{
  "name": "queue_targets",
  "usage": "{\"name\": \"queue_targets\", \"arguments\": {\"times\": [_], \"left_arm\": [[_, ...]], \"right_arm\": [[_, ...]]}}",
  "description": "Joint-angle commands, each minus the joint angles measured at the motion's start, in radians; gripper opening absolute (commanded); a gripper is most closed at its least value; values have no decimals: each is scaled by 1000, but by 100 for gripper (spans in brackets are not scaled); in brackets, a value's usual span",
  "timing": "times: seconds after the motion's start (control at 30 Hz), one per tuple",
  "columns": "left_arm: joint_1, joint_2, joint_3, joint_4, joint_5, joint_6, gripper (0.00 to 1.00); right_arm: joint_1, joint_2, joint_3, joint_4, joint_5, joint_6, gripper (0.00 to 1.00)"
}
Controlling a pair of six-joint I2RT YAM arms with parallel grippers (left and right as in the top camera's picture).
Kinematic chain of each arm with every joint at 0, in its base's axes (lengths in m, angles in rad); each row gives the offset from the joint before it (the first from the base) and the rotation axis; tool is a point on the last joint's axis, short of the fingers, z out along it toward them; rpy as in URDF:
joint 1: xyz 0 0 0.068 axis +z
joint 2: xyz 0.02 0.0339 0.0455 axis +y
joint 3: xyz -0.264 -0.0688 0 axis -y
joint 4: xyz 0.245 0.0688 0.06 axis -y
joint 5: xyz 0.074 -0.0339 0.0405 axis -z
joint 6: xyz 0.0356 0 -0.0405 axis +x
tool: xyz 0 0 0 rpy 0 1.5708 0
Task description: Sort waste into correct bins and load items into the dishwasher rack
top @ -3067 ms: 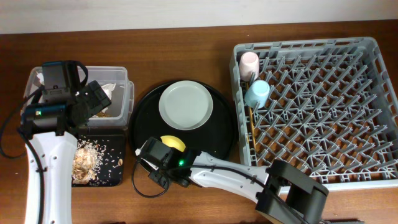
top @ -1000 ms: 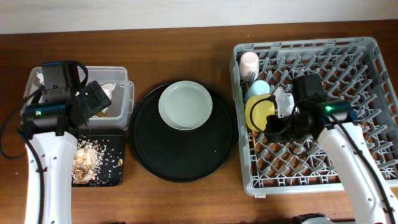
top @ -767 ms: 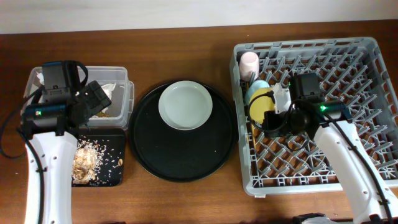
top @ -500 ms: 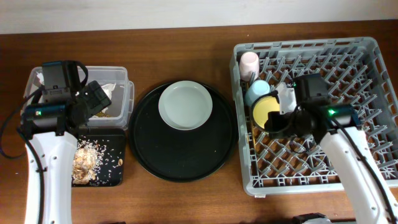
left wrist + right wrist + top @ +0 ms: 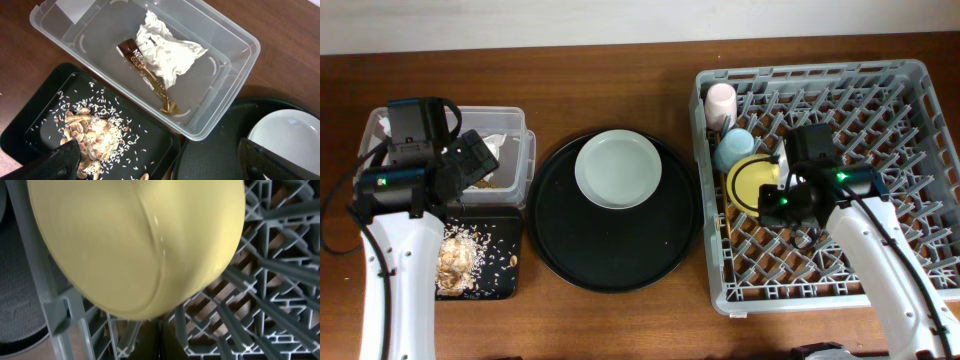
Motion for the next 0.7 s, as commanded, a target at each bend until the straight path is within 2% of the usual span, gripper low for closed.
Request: {"name": "queue_targets", "arguments": {"times": [0.0, 0.1, 0.3, 0.37, 0.43, 0.47, 0.5, 0.53, 0.6, 0.67], "left_arm": [[3, -6, 13, -1, 0, -10, 99], [3, -6, 13, -1, 0, -10, 99], [3, -6, 13, -1, 0, -10, 99], [3, -6, 13, -1, 0, -10, 99], [3, -6, 13, -1, 0, -10, 99], [3, -6, 13, -1, 0, -10, 99], [3, -6, 13, -1, 0, -10, 99], [3, -6, 13, -1, 0, -9, 99], [3, -6, 13, -1, 0, -10, 99], [3, -6, 13, -1, 0, -10, 99]], "right_arm": [[8, 6, -6, 62, 29, 13, 5], [8, 6, -6, 122, 28, 13, 5], [9, -50, 19, 102, 2, 4, 6], [9, -64, 51, 205, 24, -21, 12], [9, -64, 51, 289, -85, -21, 12], [12, -63, 51, 335, -233, -52, 15], [39, -60, 51, 385, -323, -95, 22], [77, -56, 51, 417, -317, -102, 25], [240, -4, 51, 503, -166, -106, 33], [326, 68, 103, 501, -75, -154, 38]]}}
